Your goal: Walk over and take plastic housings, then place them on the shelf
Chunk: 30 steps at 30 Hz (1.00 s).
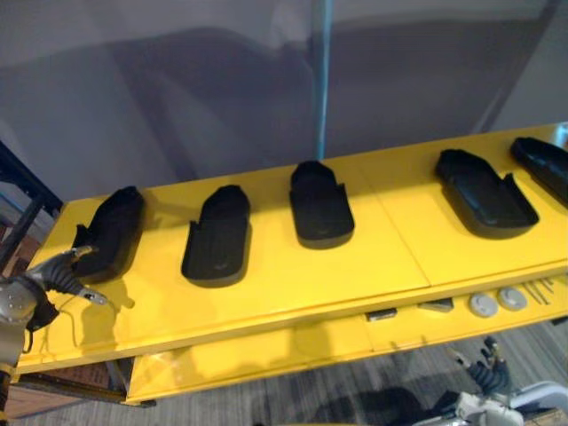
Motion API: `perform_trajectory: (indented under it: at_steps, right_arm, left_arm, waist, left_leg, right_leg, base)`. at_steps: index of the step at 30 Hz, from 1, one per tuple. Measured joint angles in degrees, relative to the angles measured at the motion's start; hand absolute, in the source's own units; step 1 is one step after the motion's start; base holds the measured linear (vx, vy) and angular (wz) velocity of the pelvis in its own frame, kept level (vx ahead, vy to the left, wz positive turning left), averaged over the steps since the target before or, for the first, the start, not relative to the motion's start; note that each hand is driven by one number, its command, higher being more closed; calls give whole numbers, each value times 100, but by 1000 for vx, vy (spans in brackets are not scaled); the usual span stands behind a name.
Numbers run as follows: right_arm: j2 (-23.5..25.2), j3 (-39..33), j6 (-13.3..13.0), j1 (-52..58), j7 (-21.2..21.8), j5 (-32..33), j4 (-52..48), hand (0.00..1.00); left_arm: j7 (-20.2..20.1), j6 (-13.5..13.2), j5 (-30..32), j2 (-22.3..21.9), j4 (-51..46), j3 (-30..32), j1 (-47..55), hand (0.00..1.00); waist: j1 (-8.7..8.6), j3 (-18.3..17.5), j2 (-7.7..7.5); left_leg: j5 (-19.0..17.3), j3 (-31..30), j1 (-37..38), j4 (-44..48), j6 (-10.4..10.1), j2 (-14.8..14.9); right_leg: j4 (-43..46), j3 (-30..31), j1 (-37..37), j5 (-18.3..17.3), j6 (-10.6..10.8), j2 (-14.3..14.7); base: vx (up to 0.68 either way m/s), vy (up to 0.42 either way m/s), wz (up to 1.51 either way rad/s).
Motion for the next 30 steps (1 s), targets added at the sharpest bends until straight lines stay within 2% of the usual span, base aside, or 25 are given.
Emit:
perform_trajectory:
  at_steps: [8, 17, 20, 24, 30]
  right_arm:
    - [-37, -13, 0, 9, 10, -2, 2, 0]
    - [-37, -68, 0, -21, 8, -55, 29, 0]
    - [-41, -69, -2, -25, 6, -54, 135, 0]
    - [-41, -83, -5, -34, 10, -51, 134, 0]
    - [-42, -179, -15, -40, 29, -49, 128, 0]
  left_arm:
    - [4, 21, 1, 0, 231, -78, -49, 0]
    - [51, 23, 56, 0, 428, -93, -52, 0]
    - [140, 17, 57, -1, 577, -239, -162, 0]
    - [460, 13, 95, -11, 675, -288, -163, 0]
    - [727, 26, 97, -179, 976, -309, -189, 0]
  waist:
    - [-22, 101, -42]
    - [-29, 133, -8]
    - [-29, 143, 7]
    - [-47, 237, 0]
    - [-148, 308, -25]
  left_leg:
    - [-6, 68, -51, 1, 5, -1]
    - [-10, 66, -47, 4, 0, -4]
    - [-10, 64, -48, 2, 0, -3]
    - [-12, 85, -64, 2, 3, 2]
    - [-29, 99, -70, 3, 0, 0]
  right_leg:
    - [11, 75, -108, 12, -14, -3]
    - [5, 71, -88, 17, -9, 3]
    - [12, 71, -97, 13, -15, 3]
    - [62, 121, -169, 0, -35, 0]
    - [64, 143, -183, 11, -17, 1]
  base:
    - [-7, 0, -4]
    - [8, -1, 0]
    - [0, 0, 0]
    - [-24, 3, -6]
    - [4, 0, -1]
